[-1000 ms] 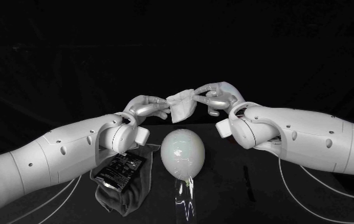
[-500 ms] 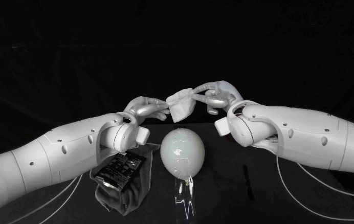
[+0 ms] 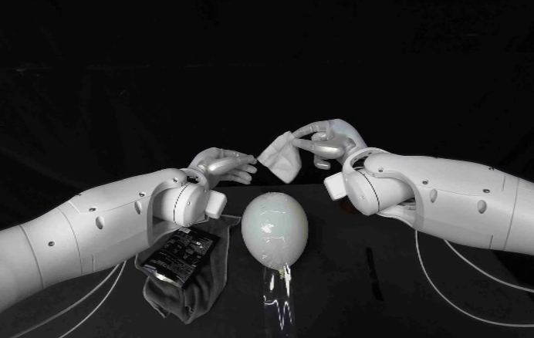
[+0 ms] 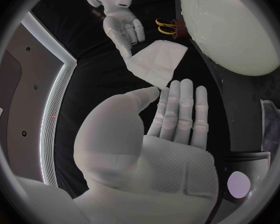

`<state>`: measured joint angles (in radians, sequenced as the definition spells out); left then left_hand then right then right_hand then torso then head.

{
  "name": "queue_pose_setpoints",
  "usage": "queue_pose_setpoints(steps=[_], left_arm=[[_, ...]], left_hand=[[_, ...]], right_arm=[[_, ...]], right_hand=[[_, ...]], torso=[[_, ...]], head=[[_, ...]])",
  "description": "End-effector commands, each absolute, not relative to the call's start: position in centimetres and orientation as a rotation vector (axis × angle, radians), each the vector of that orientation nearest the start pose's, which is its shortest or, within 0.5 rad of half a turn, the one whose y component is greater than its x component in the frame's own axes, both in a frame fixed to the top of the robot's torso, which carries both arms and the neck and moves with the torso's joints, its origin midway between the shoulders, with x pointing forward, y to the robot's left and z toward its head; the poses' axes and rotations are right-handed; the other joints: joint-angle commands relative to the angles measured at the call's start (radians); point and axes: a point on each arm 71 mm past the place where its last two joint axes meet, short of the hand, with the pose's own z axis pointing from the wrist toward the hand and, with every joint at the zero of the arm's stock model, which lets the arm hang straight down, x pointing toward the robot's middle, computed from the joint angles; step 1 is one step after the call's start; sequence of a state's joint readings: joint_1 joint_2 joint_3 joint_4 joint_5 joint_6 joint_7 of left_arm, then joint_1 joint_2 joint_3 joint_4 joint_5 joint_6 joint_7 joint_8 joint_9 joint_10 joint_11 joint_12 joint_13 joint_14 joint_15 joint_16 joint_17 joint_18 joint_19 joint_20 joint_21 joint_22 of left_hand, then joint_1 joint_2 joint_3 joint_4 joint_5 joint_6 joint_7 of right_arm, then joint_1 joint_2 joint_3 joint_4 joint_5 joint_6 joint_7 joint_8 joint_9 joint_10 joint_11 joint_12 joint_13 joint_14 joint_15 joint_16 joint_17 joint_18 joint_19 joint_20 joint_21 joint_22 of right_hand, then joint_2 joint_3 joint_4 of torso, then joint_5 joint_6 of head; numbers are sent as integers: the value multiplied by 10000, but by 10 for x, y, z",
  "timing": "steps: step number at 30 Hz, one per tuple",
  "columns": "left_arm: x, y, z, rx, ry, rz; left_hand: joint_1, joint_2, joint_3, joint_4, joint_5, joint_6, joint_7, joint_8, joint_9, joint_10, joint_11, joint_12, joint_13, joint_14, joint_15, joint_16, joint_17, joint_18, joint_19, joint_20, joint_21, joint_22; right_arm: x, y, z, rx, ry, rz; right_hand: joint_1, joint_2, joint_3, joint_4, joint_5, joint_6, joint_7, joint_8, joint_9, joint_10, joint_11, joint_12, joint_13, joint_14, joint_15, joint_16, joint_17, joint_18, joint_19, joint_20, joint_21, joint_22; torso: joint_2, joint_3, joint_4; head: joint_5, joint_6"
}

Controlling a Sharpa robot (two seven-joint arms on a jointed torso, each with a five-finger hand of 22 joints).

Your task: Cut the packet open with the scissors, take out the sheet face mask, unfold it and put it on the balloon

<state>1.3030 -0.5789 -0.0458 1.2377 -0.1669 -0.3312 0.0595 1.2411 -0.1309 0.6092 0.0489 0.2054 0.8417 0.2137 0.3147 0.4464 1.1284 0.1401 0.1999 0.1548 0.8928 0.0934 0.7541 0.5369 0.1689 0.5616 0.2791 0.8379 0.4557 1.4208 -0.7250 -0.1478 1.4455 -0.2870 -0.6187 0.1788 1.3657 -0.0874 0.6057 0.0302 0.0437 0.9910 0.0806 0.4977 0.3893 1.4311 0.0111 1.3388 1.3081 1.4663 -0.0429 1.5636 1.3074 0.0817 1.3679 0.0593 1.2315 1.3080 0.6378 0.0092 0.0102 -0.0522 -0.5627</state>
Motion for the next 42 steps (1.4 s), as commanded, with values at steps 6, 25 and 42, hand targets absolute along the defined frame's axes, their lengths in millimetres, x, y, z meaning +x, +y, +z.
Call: queue_pose_setpoints(steps=[6,25,42], left_arm=[[556,159,-165,-11360,16562,-12183],[549,146,-157,-11841,15813,-14831],[535,122,-147,-11644,15385,-17871]], left_hand=[[238,-225,-327,380,-19,-197,102,-112,-158,-396,118,183,-101,-334,110,-119,-314,117,236,65,-824,-612],[1006,-311,-549,1339,-5,-43,-74,337,-544,-541,16,245,-900,218,154,-2386,-2069,171,2412,-368,-2958,-2452],[1216,-179,-567,1637,-13,116,-56,338,-777,-156,119,-634,-916,706,236,-4080,-2721,169,3353,-354,-4664,-3720]], right_arm=[[532,-190,-114,8266,14091,11239],[538,-192,-115,8395,14159,10397],[544,-186,-115,8535,14036,9901]], right_hand=[[-46,78,61,-21,49,74,30,39,16,145,-41,28,372,1020,-74,50,2560,-44,58,18,-15,1387],[-63,69,80,-45,49,76,28,47,22,151,-43,33,381,1020,-76,50,2559,-39,49,16,-35,1382],[-80,61,100,-67,49,82,25,56,27,153,-46,31,382,1014,-80,45,2543,-34,42,13,-54,1376]], torso=[[4,1,-6],[13,-2,-6],[9,8,4]], head=[[-10,16],[-53,54],[-63,58]])
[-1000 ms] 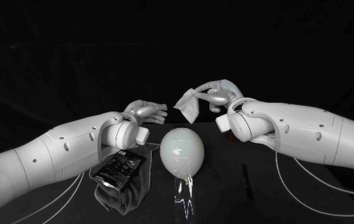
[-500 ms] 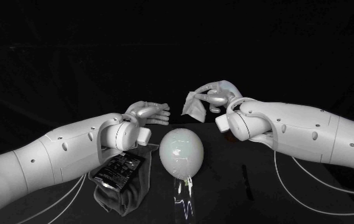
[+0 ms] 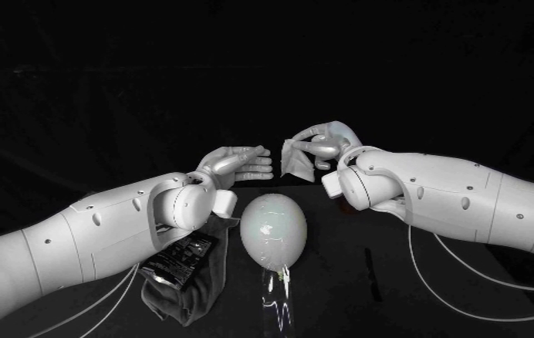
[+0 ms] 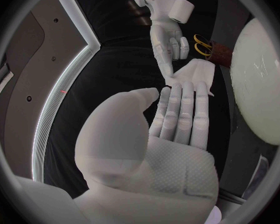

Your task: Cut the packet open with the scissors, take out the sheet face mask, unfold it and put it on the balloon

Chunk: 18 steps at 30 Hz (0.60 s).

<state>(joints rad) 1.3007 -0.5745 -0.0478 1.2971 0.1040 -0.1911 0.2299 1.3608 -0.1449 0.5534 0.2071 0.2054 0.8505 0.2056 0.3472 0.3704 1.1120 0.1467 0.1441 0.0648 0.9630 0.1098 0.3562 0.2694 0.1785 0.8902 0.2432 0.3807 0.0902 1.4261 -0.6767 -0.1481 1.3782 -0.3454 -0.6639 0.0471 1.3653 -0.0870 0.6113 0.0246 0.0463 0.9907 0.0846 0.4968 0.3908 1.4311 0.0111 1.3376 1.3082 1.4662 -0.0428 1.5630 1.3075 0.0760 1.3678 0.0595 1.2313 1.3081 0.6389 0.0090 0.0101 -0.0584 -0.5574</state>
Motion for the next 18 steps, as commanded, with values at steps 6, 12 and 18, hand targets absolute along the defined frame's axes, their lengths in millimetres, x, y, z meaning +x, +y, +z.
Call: queue_pose_setpoints(steps=[6,12,18], left_arm=[[533,115,-147,-11701,15552,-18093],[531,108,-148,-11647,16015,-18215],[532,106,-150,-11774,16131,-17983]], left_hand=[[24,-39,-115,183,-9,-126,145,-129,-150,-227,199,-541,-21,-183,227,-646,-313,65,135,88,-583,-272],[-10,-41,-222,294,-4,-97,211,-211,-251,-336,273,-780,-23,-231,306,-956,-480,43,-193,288,-1123,-285],[-157,-30,-446,542,1,-380,430,-567,-529,-943,481,-835,-27,-565,510,-1424,-701,54,-358,417,-1563,-266]], right_arm=[[545,-183,-114,8550,13956,9800],[546,-179,-113,8536,13928,9796],[545,-172,-112,8448,13941,9920]], right_hand=[[-84,52,56,-24,24,87,-17,70,14,153,-48,40,380,1014,-82,50,2538,26,41,10,-61,1372],[-97,50,72,-38,24,91,-20,75,18,158,-51,43,386,1015,-85,51,2539,24,51,8,-49,1377],[-97,50,72,-38,24,91,-20,75,18,158,-51,43,386,1015,-85,51,2539,24,51,8,-49,1377]], torso=[[-1,-14,1],[-12,-1,5],[-15,7,7]], head=[[-25,7],[10,29],[26,48]])
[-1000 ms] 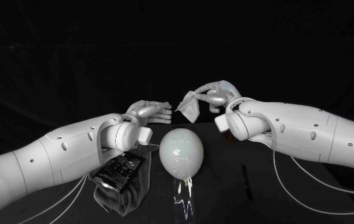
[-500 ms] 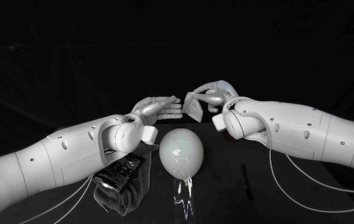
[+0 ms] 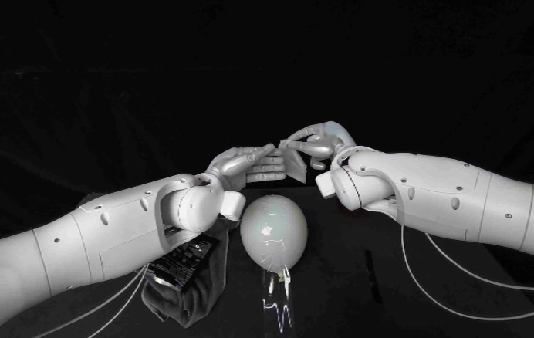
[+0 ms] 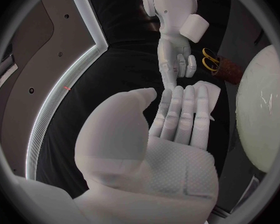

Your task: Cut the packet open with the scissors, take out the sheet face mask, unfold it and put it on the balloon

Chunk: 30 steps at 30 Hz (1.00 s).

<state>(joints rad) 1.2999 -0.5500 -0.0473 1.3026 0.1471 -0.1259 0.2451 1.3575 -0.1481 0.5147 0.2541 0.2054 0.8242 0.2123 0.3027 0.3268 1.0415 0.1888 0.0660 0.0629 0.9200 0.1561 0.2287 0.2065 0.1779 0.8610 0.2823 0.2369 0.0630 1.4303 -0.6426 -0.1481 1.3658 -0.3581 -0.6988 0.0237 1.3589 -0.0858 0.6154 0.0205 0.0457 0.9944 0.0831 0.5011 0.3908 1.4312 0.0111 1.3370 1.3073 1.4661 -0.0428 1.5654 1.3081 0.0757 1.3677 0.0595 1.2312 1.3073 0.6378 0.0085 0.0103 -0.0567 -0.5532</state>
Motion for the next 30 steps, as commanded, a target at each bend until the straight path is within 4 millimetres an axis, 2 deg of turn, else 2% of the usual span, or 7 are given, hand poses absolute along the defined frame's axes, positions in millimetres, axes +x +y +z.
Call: queue_pose_setpoints(steps=[1,10,14,18,19,23,30], left_arm=[[532,105,-150,-11814,16136,-17933],[533,100,-154,-12124,16481,-17601],[534,100,-155,-12325,16386,-17457],[535,101,-156,-12653,16108,-17306],[535,101,-156,-12743,16045,-17269],[535,100,-157,-13077,15815,-17171],[536,102,-157,-13547,15331,-17196]], left_hand=[[-145,11,-92,107,0,-164,387,-170,-130,-373,106,-64,-16,-207,81,-220,-103,58,-73,30,-169,6],[-276,143,-382,321,4,-371,567,-428,-379,-966,280,-53,-6,-445,242,-586,-270,-15,-317,80,-603,-6],[-606,263,-681,364,-13,-469,641,-550,-503,-1197,356,-50,-4,-564,314,-767,-351,-126,-1225,98,-996,-45],[-1032,373,-1069,374,-17,-702,721,-721,-640,-1614,457,-58,-15,-835,424,-1015,-455,-244,-1604,100,-1200,-57],[-1320,451,-1313,380,-7,-866,762,-819,-715,-2220,512,-82,-37,-1010,490,-1159,-515,-327,-1823,100,-1304,-63],[-1894,633,-1745,400,-17,-1496,814,-1074,-954,-3110,594,-114,-73,-1616,588,-1412,-666,-461,-2153,99,-1444,-73],[-2851,1099,-2321,418,-68,-1895,839,-1222,-1143,-3654,639,-130,-87,-2047,644,-1596,-787,-586,-2379,96,-1537,-68]], right_arm=[[545,-172,-111,8435,13937,9936],[543,-167,-106,8297,13894,10085],[541,-164,-105,8227,13939,10187],[539,-162,-105,8168,13999,10294],[538,-161,-105,8155,14013,10320],[534,-161,-104,8072,14062,10415],[530,-162,-104,8001,14156,10508]], right_hand=[[-32,38,31,3,29,54,-5,32,18,157,-51,49,395,1015,-85,26,2534,26,51,8,-48,1385],[-32,38,31,3,29,54,-5,32,18,157,-51,49,395,1015,-85,26,2534,26,51,8,-48,1385],[-32,38,31,3,29,54,-5,32,18,157,-51,49,395,1015,-85,26,2534,26,51,8,-48,1385],[-32,38,31,3,29,54,-5,32,18,157,-51,49,395,1015,-85,26,2534,26,51,8,-48,1385],[-32,38,31,3,29,54,-5,32,18,157,-51,49,395,1015,-85,26,2534,26,51,8,-48,1385],[-32,38,31,3,29,54,-5,32,18,157,-51,49,395,1015,-85,26,2534,26,51,8,-48,1385],[-32,38,31,3,29,54,-5,32,18,157,-51,49,395,1015,-85,26,2534,26,51,8,-48,1385]], torso=[[-1,10,6],[5,-5,-12],[5,10,-2],[6,10,0],[9,10,1],[3,8,-5],[-5,14,-17]], head=[[2,16],[32,41],[26,48],[16,50],[9,48],[22,43],[51,65]])
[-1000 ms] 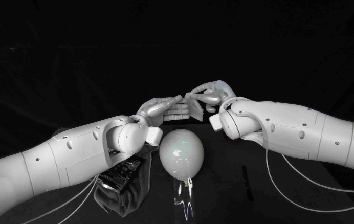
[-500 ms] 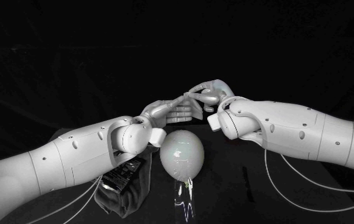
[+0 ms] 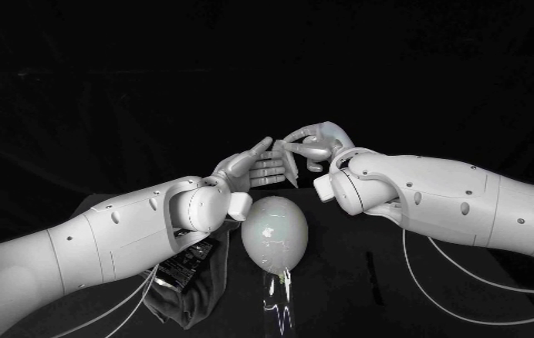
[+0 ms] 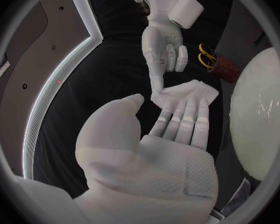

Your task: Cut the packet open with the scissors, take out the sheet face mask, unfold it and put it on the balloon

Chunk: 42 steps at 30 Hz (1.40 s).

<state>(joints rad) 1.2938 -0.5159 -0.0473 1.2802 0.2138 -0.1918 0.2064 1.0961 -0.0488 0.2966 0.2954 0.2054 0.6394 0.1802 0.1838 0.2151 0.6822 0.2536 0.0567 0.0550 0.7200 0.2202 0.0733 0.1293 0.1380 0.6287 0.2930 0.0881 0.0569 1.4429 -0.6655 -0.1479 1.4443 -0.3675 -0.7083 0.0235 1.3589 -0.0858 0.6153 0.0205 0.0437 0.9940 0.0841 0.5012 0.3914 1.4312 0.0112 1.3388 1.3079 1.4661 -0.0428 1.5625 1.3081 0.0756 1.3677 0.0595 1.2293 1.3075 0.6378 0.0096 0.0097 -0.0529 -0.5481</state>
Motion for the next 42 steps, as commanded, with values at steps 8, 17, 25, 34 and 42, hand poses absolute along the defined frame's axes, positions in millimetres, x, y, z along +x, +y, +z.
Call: queue_pose_setpoints(steps=[8,17,25,34,42], left_arm=[[537,105,-157,-13747,14913,-17248],[535,102,-157,-13746,15199,-17464],[534,100,-158,-13794,15448,-17471],[532,96,-157,-13942,15370,-17826],[530,92,-156,-14160,15339,-18222]], left_hand=[[-569,265,-386,1,-162,83,1150,18,-21,126,-15,-10,12,-4,2,-54,-27,-197,-5,-14,-39,6],[-162,317,-444,-32,-188,662,1104,279,110,757,-62,53,54,91,-20,-54,-33,-205,-12,-14,-38,8],[94,394,-568,-14,-199,1078,1095,506,160,1452,-108,111,93,803,-94,76,72,-134,259,-21,47,39],[-161,523,-755,6,-220,950,1140,431,90,1326,-80,58,69,776,-92,53,51,-118,167,-11,30,18],[-1173,1011,-1312,11,-428,494,1157,240,-134,904,-45,26,47,555,-49,-51,-37,-110,136,-17,26,20]], right_arm=[[524,-160,-104,7918,14307,10650],[520,-155,-104,7835,14467,10809],[516,-149,-104,7745,14600,10982],[514,-141,-105,7681,14758,11137],[514,-132,-106,7656,14836,11250]], right_hand=[[-58,33,63,-25,48,61,-18,39,17,162,-55,31,393,1020,-91,60,2548,29,58,3,-29,1386],[-58,33,63,-25,48,61,-18,39,17,162,-55,31,393,1020,-91,60,2548,29,58,3,-29,1386],[-58,33,63,-25,48,61,-18,39,17,162,-55,31,393,1020,-91,60,2548,29,58,3,-29,1386],[-79,31,80,-36,47,61,-18,42,20,164,-56,30,396,1015,-93,55,2533,29,60,1,-31,1386],[-79,31,80,-36,47,61,-18,42,20,164,-56,30,396,1015,-93,55,2533,29,60,1,-31,1386]], torso=[[4,0,6],[-3,0,17],[2,-5,7],[5,-1,8],[7,2,7]], head=[[-16,8],[-8,-3],[2,16],[14,17],[1,10]])
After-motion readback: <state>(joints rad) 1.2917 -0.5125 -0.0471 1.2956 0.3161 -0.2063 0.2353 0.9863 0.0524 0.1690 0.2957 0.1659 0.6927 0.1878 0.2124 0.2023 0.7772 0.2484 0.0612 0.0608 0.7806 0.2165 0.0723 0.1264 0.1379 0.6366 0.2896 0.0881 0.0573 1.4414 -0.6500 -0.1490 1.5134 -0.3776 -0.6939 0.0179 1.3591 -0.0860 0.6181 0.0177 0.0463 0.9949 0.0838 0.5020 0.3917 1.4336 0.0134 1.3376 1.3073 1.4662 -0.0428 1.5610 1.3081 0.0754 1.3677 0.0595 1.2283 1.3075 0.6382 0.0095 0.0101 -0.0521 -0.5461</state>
